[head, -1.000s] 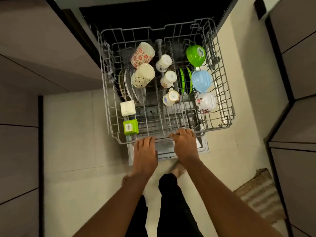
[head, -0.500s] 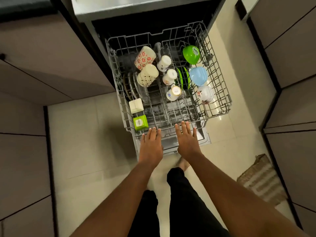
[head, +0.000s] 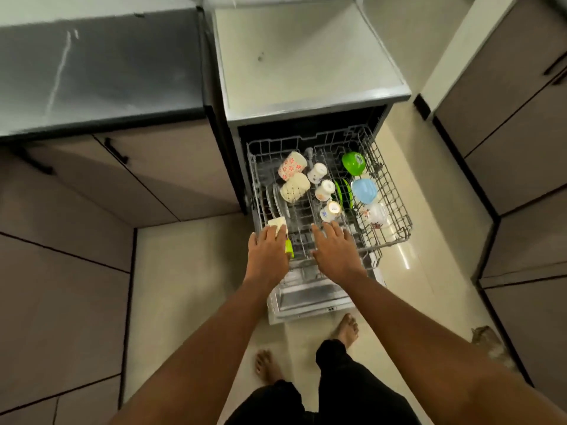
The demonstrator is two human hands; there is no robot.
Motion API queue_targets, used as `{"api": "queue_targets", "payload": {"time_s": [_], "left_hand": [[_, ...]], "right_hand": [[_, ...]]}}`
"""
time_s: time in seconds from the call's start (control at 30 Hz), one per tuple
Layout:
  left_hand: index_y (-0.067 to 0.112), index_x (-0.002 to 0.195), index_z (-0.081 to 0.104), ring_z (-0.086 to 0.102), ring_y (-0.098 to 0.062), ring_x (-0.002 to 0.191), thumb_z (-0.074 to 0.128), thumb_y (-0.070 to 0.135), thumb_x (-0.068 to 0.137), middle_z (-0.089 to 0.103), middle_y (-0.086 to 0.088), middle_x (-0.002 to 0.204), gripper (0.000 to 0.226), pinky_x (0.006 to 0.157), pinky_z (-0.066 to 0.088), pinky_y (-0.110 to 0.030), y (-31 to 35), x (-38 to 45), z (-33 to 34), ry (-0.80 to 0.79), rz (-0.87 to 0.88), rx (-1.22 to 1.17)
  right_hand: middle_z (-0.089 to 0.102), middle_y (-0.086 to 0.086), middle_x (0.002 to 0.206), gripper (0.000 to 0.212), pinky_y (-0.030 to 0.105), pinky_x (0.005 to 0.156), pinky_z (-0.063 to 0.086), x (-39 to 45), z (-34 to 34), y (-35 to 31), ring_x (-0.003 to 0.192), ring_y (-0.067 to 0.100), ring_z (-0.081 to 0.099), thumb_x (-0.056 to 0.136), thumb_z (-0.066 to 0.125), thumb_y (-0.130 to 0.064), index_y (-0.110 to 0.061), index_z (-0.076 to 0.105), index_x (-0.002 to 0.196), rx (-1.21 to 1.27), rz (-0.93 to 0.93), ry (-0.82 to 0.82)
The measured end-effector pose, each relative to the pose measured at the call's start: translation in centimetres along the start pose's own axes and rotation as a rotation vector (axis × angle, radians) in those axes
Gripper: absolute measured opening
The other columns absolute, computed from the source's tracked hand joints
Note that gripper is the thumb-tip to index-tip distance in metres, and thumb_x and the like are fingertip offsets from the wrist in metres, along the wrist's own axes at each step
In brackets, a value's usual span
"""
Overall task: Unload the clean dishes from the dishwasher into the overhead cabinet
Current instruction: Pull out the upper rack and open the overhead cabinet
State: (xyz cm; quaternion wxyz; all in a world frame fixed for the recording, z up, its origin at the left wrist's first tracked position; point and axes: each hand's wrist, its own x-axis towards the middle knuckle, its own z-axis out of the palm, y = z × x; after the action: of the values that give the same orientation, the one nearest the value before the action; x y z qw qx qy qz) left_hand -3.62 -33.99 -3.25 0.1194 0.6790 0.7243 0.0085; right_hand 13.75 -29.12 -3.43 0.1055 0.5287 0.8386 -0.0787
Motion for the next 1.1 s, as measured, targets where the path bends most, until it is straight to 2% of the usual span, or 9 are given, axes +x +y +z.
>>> {"api": "queue_targets", "payload": {"time_s": [0.13, 0.27, 0.4, 0.77, 0.97, 1.1], "left_hand": [[0.014, 0.150, 0.027, 0.029, -0.026, 0.143, 0.058, 0.041, 0.091, 0.039, -0.007, 0.150, 0.072, 0.114, 0.028, -0.051, -2.8, 0.2, -6.8, 0.135, -0.009, 0.005], [0.015, 0.152, 0.025, 0.026, -0.026, 0.145, 0.056, 0.041, 0.092, 0.036, -0.008, 0.152, 0.072, 0.115, 0.026, -0.050, -5.4, 0.2, -13.6, 0.267, -0.032, 0.048], [0.017, 0.151, 0.025, 0.028, -0.025, 0.144, 0.057, 0.045, 0.090, 0.038, -0.006, 0.150, 0.073, 0.114, 0.029, -0.048, -7.6, 0.6, -19.7, 0.381, -0.066, 0.092], [0.017, 0.151, 0.023, 0.024, -0.024, 0.146, 0.056, 0.043, 0.092, 0.033, -0.006, 0.152, 0.073, 0.117, 0.022, -0.050, -11.9, 3.9, -36.4, 0.673, -0.156, 0.193], [0.018, 0.144, 0.040, 0.040, -0.024, 0.136, 0.064, 0.043, 0.085, 0.047, -0.004, 0.142, 0.068, 0.106, 0.034, -0.048, -13.6, 5.1, -43.7, 0.795, -0.242, 0.286], [0.015, 0.141, 0.046, 0.047, -0.027, 0.131, 0.069, 0.041, 0.082, 0.053, -0.008, 0.138, 0.068, 0.102, 0.040, -0.051, -16.3, 4.6, -45.4, 0.871, -0.328, 0.255]], "right_hand": [[0.026, 0.015, 0.160, 0.074, 0.054, 0.118, 0.025, 0.6, -6.3, -2.0, 0.150, 0.034, 0.017, 0.098, 0.043, -0.054, -0.019, 0.015, 0.156, -0.011, -0.019, 0.117], [0.031, 0.015, 0.157, 0.072, 0.052, 0.116, 0.026, 1.7, -12.5, -4.1, 0.148, 0.033, 0.022, 0.095, 0.047, -0.054, -0.019, 0.024, 0.154, -0.005, -0.066, 0.259], [0.029, 0.013, 0.159, 0.073, 0.051, 0.118, 0.022, 3.2, -18.5, -6.5, 0.150, 0.032, 0.020, 0.095, 0.049, -0.054, -0.020, 0.024, 0.155, 0.023, -0.121, 0.369], [0.051, 0.013, 0.141, 0.071, 0.049, 0.103, 0.043, 8.9, -34.6, -10.1, 0.133, 0.033, 0.045, 0.089, 0.056, -0.058, -0.018, 0.043, 0.145, -0.059, -0.283, 0.724], [0.053, 0.010, 0.137, 0.072, 0.046, 0.099, 0.047, 12.4, -41.7, -11.2, 0.128, 0.030, 0.049, 0.088, 0.055, -0.060, -0.018, 0.042, 0.145, -0.015, -0.379, 0.886], [0.051, 0.011, 0.142, 0.071, 0.047, 0.101, 0.046, 14.4, -45.2, -12.4, 0.131, 0.031, 0.048, 0.089, 0.058, -0.058, -0.019, 0.041, 0.146, -0.014, -0.430, 0.955]]}}
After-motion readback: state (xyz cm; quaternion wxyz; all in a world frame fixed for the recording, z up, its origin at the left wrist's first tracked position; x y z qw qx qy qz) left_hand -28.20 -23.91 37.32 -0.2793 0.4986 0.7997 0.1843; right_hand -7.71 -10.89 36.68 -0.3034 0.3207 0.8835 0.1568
